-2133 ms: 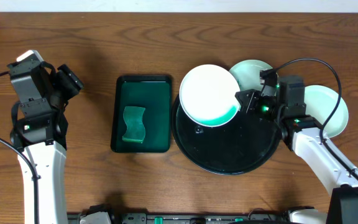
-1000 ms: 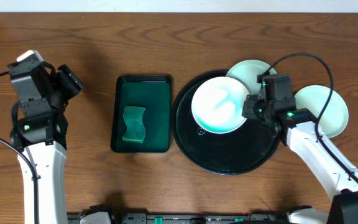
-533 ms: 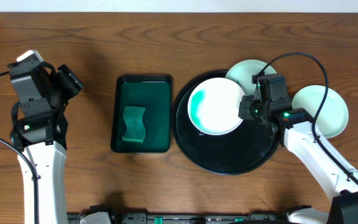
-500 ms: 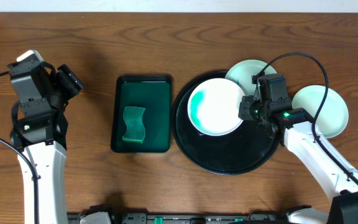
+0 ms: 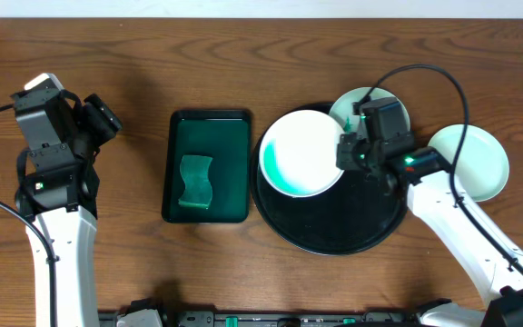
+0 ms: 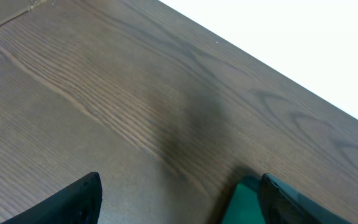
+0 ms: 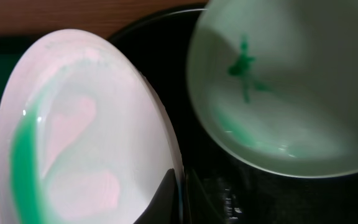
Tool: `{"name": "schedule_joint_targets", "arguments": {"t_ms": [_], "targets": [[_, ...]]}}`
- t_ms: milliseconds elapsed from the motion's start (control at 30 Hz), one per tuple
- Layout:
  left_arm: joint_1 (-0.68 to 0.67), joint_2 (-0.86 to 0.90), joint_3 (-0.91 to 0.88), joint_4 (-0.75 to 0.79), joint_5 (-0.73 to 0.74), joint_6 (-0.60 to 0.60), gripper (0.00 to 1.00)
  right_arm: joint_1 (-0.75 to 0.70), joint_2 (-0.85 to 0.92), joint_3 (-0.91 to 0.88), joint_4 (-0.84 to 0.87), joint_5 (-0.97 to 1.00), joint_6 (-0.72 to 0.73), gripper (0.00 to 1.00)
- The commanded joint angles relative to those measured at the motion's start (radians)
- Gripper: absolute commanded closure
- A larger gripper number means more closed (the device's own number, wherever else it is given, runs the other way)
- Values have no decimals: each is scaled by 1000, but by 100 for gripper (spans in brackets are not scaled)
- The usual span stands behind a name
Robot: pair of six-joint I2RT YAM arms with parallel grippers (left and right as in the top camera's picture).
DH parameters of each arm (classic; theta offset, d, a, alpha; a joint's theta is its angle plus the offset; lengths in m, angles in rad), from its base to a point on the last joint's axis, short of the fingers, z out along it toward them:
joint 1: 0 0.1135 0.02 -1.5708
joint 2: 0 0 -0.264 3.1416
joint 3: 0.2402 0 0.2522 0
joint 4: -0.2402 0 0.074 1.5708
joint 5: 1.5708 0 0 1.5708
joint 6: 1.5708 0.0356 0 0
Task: Clean dirty plates on tray and stack at the side
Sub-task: 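Carry the tilted white plate with the right gripper over the green tray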
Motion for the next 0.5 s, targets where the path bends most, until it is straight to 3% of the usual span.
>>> {"name": "schedule_joint_targets", "arguments": {"t_ms": [0, 467], "targets": [[3, 0, 1, 1, -9, -1, 20, 46, -13, 31, 3, 48, 35, 99], [3, 0, 1, 0, -9, -1, 20, 177, 9, 31, 94, 127, 106, 99]]}}
